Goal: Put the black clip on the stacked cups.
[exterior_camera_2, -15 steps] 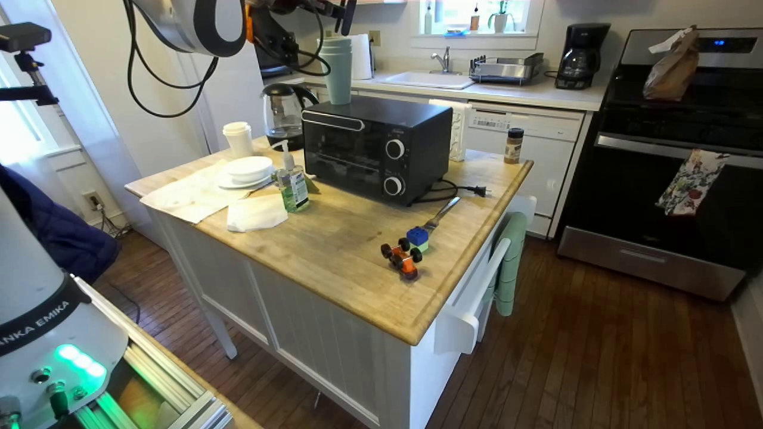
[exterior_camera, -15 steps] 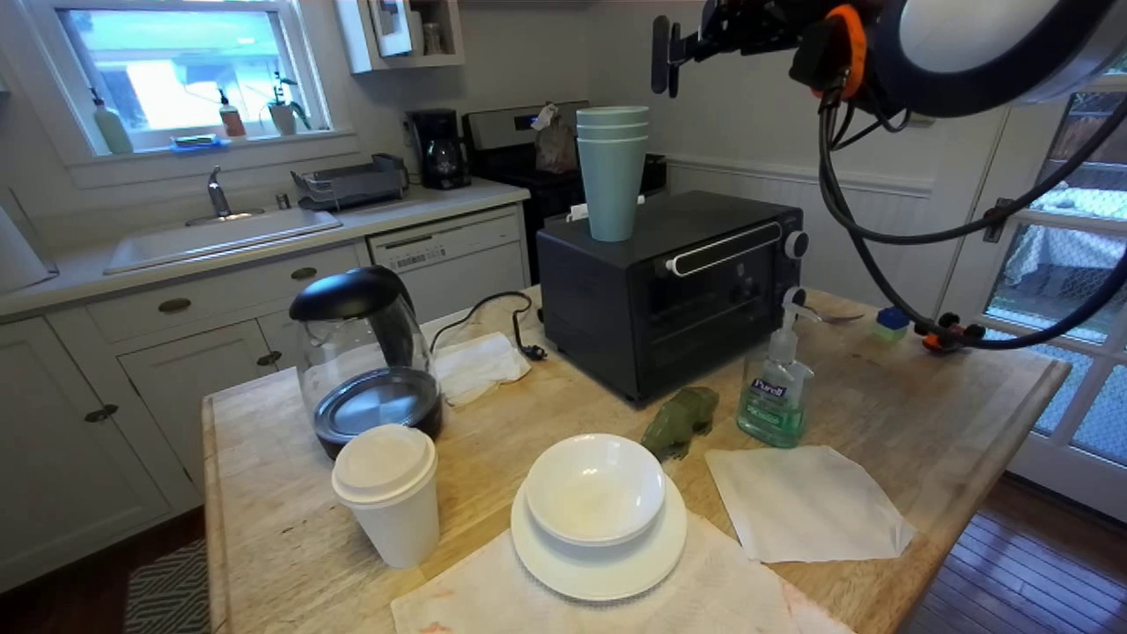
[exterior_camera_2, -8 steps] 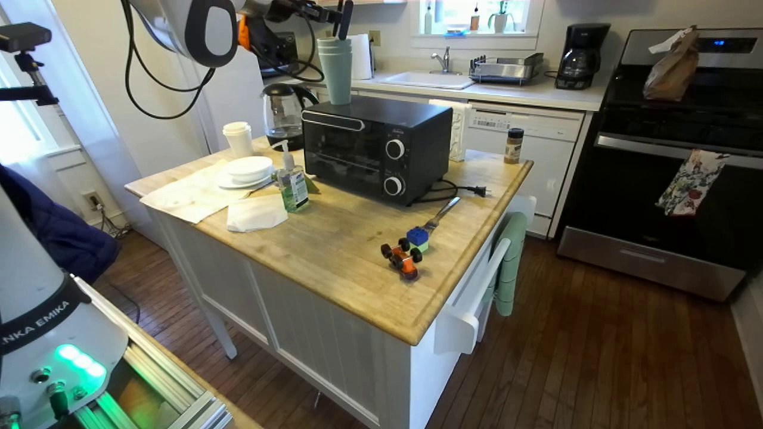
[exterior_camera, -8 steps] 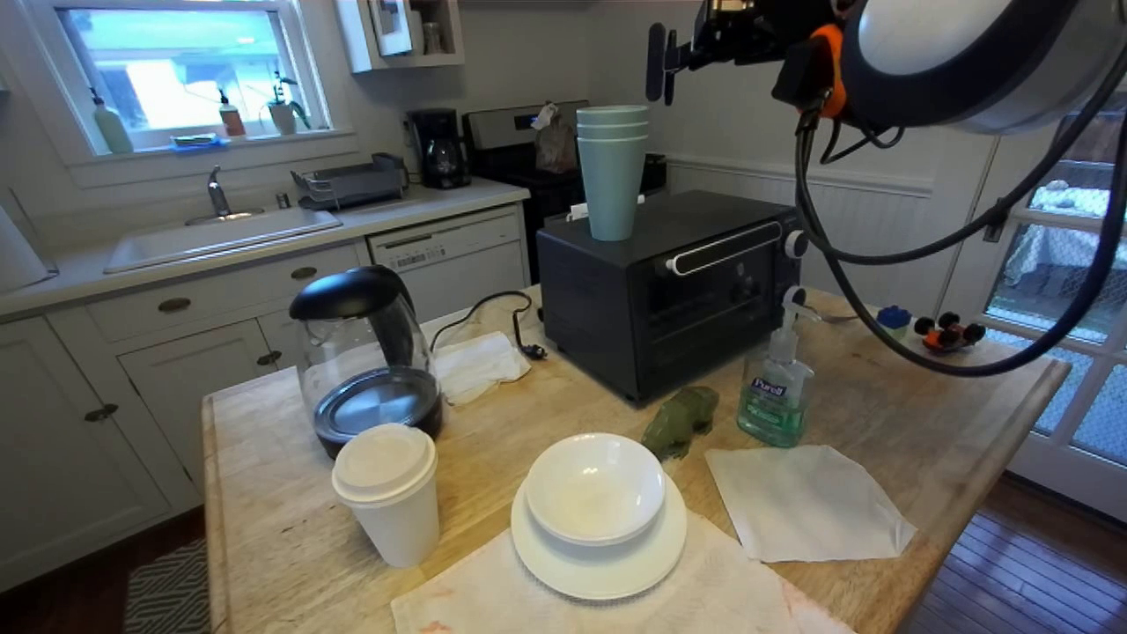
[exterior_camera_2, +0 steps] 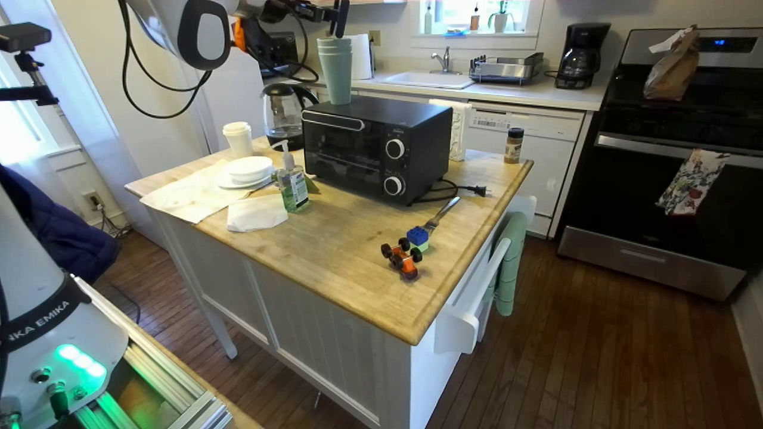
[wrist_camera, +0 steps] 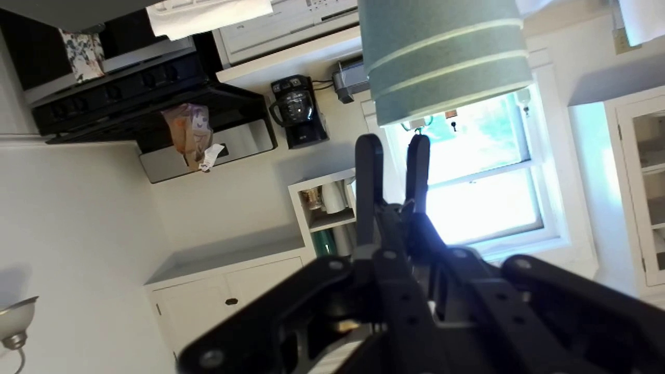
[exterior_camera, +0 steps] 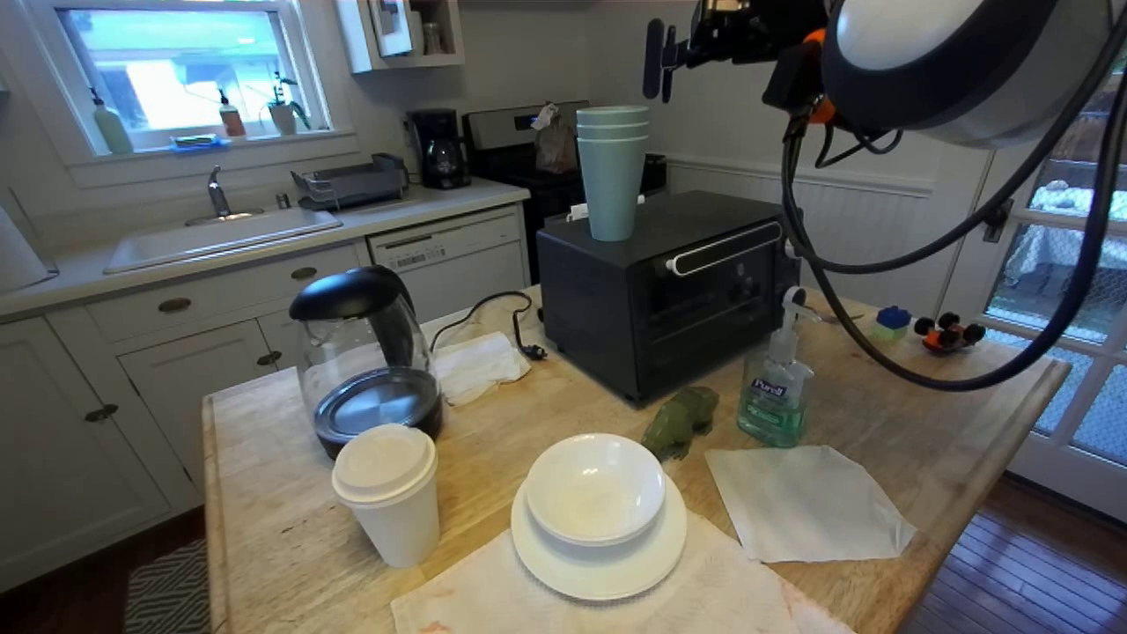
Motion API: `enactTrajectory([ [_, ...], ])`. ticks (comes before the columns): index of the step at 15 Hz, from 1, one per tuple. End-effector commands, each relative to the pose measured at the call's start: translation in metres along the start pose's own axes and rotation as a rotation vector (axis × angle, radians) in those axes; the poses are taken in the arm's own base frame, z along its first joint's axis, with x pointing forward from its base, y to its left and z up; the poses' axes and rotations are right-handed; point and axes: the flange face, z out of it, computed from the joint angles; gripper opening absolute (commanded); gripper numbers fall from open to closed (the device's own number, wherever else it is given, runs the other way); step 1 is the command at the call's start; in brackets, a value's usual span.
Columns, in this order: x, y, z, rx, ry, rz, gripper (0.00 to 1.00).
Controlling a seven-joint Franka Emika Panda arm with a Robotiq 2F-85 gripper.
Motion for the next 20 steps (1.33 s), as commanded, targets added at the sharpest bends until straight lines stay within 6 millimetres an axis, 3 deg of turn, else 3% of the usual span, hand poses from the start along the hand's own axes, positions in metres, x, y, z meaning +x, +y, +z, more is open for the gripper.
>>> enactTrajectory([
  [1, -0.003, -0.007, 0.003, -0.019, 0.035, -0.005, 0.03],
  [20, -0.021, -0.021, 0.015, -0.090, 0.094, 0.045, 0.03],
])
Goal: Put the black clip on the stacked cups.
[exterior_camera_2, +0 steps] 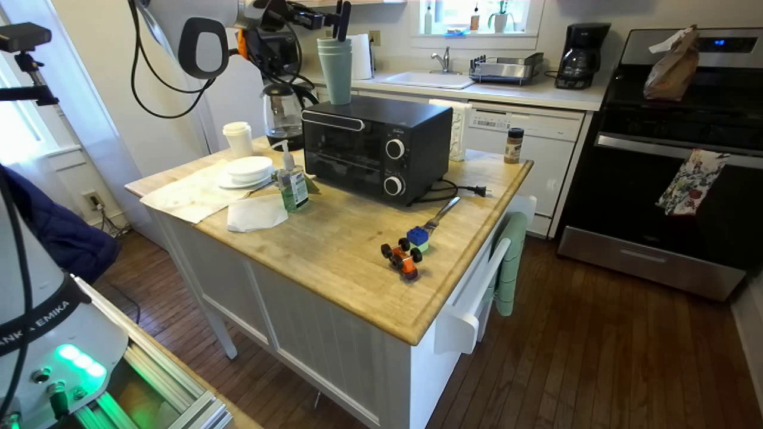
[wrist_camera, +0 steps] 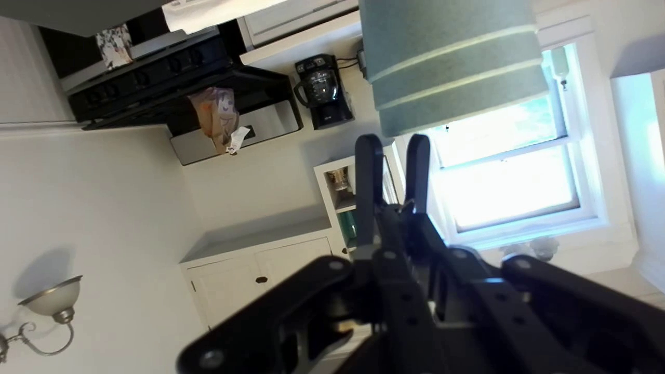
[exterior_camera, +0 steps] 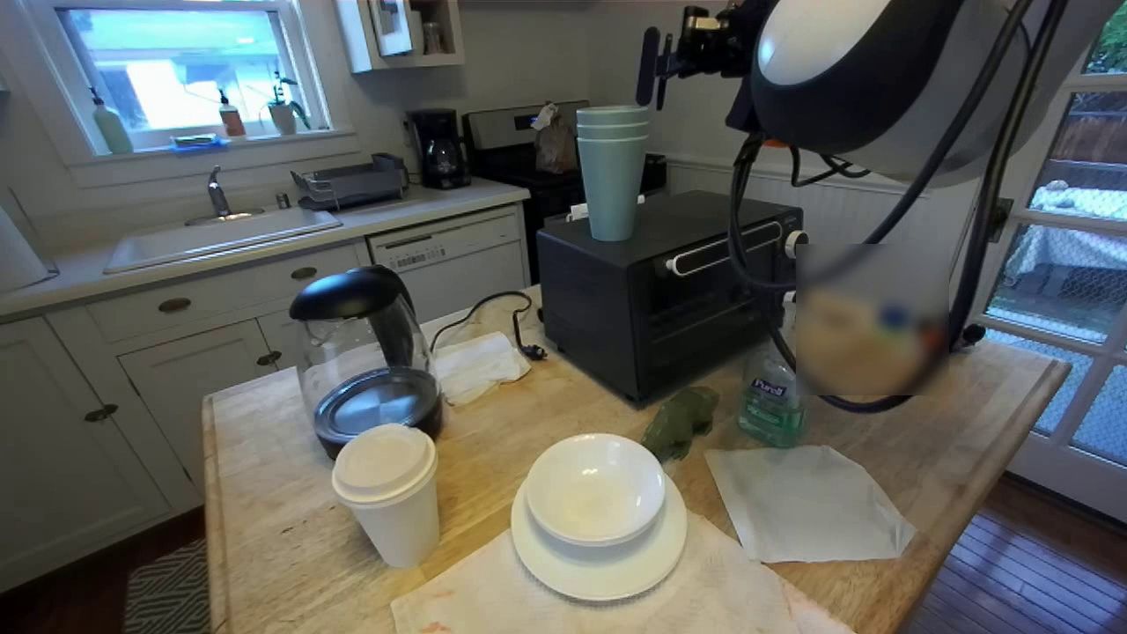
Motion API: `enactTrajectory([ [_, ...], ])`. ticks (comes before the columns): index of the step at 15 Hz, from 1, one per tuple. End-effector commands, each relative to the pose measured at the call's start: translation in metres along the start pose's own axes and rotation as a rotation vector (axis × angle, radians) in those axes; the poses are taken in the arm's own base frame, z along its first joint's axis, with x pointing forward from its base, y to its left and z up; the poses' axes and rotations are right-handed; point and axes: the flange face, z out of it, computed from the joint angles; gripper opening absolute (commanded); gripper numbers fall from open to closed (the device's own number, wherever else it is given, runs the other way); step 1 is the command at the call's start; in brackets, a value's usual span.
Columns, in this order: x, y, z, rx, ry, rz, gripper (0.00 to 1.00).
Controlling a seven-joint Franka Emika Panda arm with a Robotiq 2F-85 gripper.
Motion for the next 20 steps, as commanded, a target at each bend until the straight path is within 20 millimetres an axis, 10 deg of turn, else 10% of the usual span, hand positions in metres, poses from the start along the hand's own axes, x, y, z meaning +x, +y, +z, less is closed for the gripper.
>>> enactTrajectory([
  [1, -0.004, -0.008, 0.005, -0.024, 0.030, 0.011, 0.03],
  [16, -0.019, -0.011, 0.009, -0.029, 0.020, 0.001, 0.03],
  [17, -0.019, -0.010, 0.009, -0.030, 0.019, 0.002, 0.37],
  [20, -0.018, -0.010, 0.008, -0.031, 0.017, 0.002, 0.51],
])
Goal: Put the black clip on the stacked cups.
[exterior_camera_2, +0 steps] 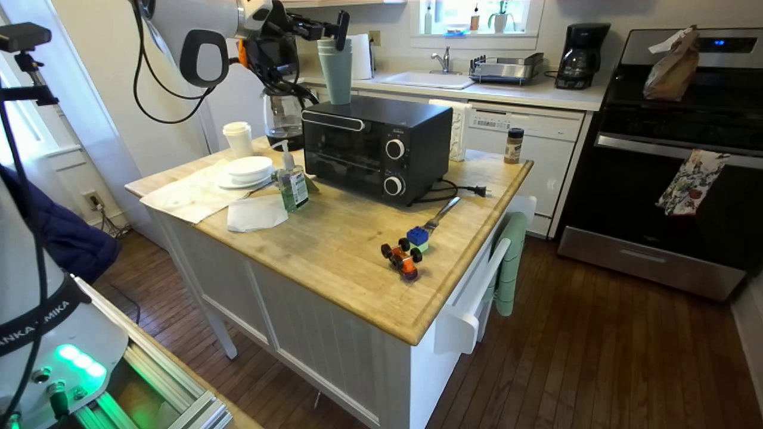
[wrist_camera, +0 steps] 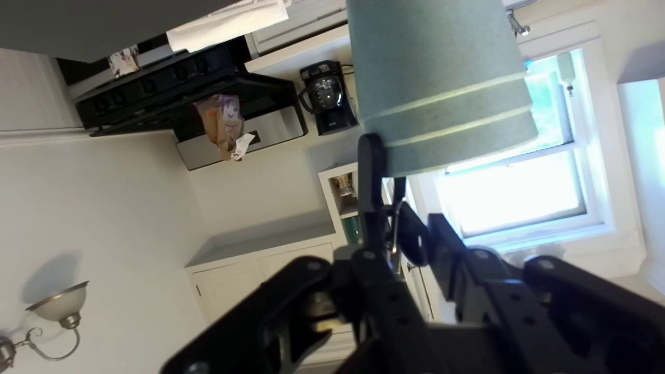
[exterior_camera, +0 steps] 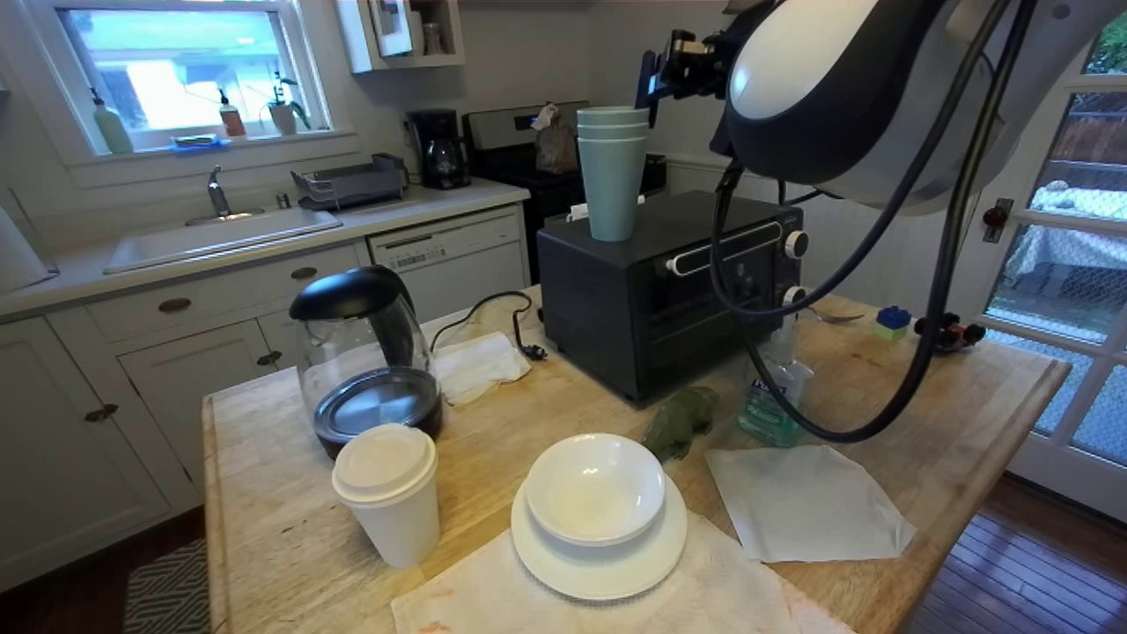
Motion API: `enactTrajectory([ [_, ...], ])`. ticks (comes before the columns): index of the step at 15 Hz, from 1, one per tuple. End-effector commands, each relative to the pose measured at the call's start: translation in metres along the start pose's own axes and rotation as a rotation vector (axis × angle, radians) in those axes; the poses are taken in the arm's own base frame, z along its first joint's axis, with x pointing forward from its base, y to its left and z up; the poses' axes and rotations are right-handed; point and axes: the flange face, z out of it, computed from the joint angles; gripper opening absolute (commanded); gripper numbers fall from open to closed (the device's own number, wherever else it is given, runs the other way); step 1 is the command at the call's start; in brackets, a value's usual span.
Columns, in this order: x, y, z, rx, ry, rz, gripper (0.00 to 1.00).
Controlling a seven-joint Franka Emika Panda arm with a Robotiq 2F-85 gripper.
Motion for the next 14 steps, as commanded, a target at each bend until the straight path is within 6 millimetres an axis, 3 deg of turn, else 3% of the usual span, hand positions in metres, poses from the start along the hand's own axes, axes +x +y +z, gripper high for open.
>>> enactTrajectory([
  [1, 0.002, -0.003, 0.003, -0.016, 0.021, 0.000, 0.59],
  [7, 0.003, -0.004, 0.004, -0.014, 0.022, 0.000, 0.98],
  [14, 0.017, -0.005, 0.000, 0.015, -0.011, -0.006, 1.00],
])
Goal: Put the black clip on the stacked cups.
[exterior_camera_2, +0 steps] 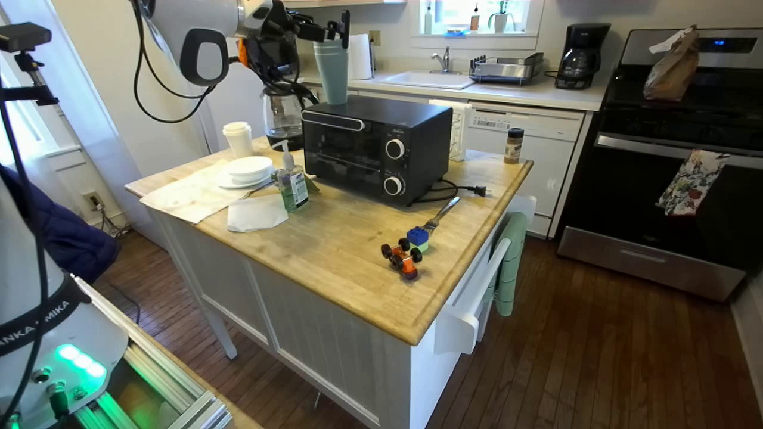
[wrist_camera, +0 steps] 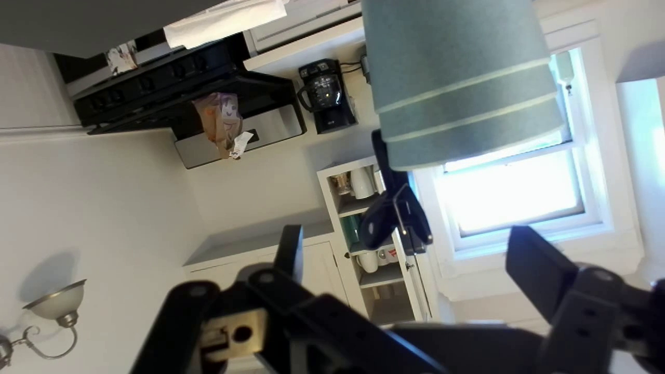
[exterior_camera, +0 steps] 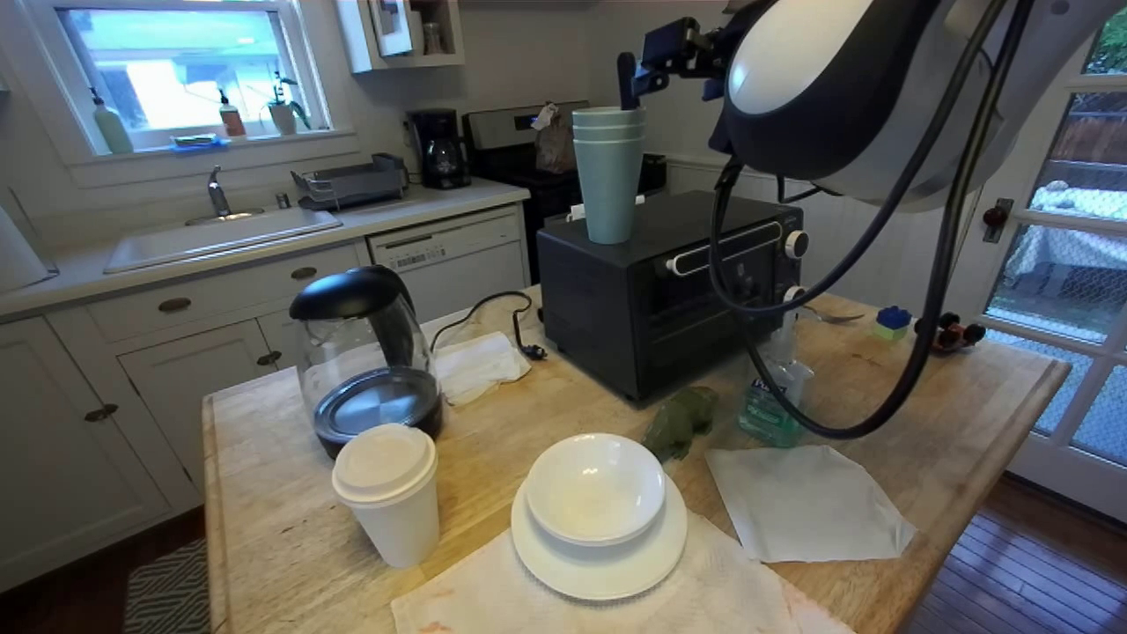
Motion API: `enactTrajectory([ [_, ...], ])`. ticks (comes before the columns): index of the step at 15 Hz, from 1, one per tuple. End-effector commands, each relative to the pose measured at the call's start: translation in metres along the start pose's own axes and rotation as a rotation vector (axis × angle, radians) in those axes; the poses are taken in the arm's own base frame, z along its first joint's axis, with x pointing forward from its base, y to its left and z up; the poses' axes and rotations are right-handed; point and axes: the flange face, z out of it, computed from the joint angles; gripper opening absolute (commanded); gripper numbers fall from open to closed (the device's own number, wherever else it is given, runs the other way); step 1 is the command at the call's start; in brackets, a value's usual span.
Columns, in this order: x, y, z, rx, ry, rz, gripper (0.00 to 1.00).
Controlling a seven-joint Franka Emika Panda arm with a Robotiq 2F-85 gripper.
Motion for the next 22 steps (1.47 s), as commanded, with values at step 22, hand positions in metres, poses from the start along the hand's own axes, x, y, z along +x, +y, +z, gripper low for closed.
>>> enactTrajectory([
  [22, 0.147, 0.027, -0.029, -0.004, -0.556, -0.069, 1.00],
])
